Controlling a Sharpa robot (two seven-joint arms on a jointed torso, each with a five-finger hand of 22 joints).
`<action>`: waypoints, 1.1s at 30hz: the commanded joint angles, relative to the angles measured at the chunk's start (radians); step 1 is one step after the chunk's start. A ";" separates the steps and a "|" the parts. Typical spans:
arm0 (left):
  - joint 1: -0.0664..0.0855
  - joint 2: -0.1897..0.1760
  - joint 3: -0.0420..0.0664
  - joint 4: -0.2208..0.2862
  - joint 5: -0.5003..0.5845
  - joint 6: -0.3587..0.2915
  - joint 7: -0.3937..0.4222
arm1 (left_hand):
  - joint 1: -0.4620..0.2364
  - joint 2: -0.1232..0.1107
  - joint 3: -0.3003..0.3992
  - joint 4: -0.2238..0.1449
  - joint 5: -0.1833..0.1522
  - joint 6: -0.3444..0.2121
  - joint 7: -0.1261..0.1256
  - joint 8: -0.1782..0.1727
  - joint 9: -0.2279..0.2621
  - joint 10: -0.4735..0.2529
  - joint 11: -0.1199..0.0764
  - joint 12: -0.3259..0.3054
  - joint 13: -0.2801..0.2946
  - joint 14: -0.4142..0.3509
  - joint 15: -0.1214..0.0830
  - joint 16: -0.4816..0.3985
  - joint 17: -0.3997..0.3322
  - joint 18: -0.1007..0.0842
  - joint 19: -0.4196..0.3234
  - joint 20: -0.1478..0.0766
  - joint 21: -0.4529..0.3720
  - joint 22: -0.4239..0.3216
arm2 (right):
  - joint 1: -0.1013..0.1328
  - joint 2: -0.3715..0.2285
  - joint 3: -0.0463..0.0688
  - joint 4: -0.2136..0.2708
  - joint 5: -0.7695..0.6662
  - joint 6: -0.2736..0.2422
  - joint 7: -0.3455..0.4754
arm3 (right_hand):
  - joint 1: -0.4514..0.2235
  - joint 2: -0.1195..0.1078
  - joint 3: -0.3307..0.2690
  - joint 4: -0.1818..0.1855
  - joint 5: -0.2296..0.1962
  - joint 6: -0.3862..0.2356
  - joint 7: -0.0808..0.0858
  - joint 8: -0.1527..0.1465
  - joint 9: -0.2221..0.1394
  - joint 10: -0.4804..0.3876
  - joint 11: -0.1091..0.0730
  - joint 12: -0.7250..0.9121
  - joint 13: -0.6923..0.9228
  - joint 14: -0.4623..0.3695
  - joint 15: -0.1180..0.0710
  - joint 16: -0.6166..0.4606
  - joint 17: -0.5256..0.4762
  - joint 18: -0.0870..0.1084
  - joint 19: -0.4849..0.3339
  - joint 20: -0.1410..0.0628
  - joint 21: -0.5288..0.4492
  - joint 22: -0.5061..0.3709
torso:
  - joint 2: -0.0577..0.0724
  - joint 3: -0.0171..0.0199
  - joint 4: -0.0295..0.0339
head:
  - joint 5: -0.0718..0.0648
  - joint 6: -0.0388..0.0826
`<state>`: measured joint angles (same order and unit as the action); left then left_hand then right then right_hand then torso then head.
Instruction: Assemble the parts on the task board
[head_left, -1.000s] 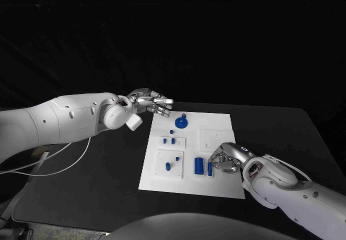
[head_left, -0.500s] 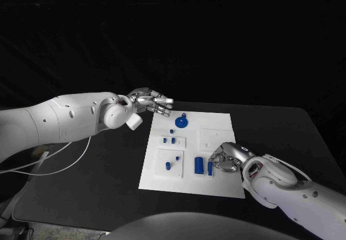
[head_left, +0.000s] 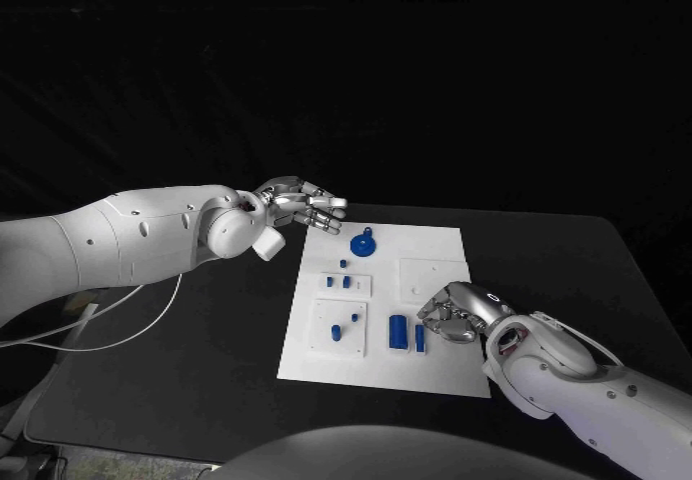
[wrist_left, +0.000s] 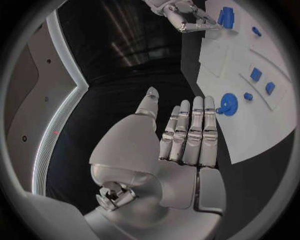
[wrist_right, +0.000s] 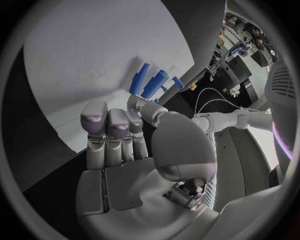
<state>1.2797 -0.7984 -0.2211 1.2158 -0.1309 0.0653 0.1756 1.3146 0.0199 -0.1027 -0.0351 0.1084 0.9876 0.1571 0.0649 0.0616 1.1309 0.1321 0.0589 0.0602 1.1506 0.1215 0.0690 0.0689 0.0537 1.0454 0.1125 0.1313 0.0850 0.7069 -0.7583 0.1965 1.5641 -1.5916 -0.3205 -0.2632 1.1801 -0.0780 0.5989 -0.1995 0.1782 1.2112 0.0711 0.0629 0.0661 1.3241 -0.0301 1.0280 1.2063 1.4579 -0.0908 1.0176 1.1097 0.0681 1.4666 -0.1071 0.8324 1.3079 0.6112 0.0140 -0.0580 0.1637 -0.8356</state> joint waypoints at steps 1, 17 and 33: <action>0.000 0.001 0.001 0.003 0.001 0.009 0.004 | 0.002 0.011 -0.005 -0.006 0.005 -0.004 -0.003 0.003 0.001 -0.006 0.000 0.002 0.000 0.005 0.001 -0.003 0.001 0.014 0.002 -0.004 0.006 -0.001 | -0.001 -0.002 0.000 0.005 0.022 -0.050 0.022 | 0.001 -0.011 -0.001 0.006 -0.001 -0.003 -0.002 0.001 -0.001 0.001 -0.001 -0.002 0.001 -0.001 0.000 -0.003 0.000 0.013 0.041 -0.003 -0.006 0.096 | 0.000 0.0000 0.0003 | 0.000 -0.001; 0.000 0.001 0.001 0.003 0.000 0.013 0.000 | 0.004 0.015 -0.006 -0.010 0.008 -0.004 -0.003 0.003 0.001 -0.006 0.000 0.002 0.000 0.005 0.001 -0.003 0.001 0.013 0.002 -0.004 0.006 -0.001 | -0.005 -0.004 0.000 0.009 0.012 0.026 0.006 | 0.017 0.003 -0.034 -0.005 -0.044 0.036 -0.011 0.000 0.000 0.005 -0.008 -0.002 0.001 0.000 -0.001 -0.001 0.002 0.007 0.041 -0.004 0.000 0.098 | 0.000 -0.0004 0.0005 | 0.000 -0.004; 0.000 0.002 0.001 0.002 -0.003 0.016 -0.002 | 0.012 0.026 -0.005 -0.023 0.019 -0.004 -0.003 0.003 0.001 -0.006 0.000 0.002 0.000 0.004 0.001 -0.003 0.001 0.013 0.001 -0.004 0.007 -0.001 | -0.022 0.016 0.000 -0.008 -0.038 0.060 -0.032 | 0.029 0.019 -0.060 -0.031 -0.109 0.061 -0.016 0.001 0.000 0.011 -0.010 0.001 0.003 0.001 0.000 0.001 0.003 0.003 0.040 -0.004 0.006 0.099 | 0.000 -0.0002 0.0007 | 0.000 -0.007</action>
<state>1.2797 -0.7980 -0.2211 1.2157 -0.1323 0.0665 0.1709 1.3254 0.0379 -0.1096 -0.0527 0.1231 0.9876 0.1571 0.0649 0.0616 1.1309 0.1321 0.0589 0.0602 1.1506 0.1214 0.0690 0.0688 0.0538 1.0454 0.1125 0.1313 0.0852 0.6897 -0.7450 0.1984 1.5580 -1.5990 -0.2927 -0.2816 1.2031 -0.0631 0.5422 -0.2291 0.0695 1.2635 0.0548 0.0575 0.0648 1.3317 -0.0375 1.0281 1.2084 1.4579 -0.0908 1.0175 1.1123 0.0679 1.4666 -0.1071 0.8324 1.3077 0.6112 0.0136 -0.0570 0.1626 -0.8425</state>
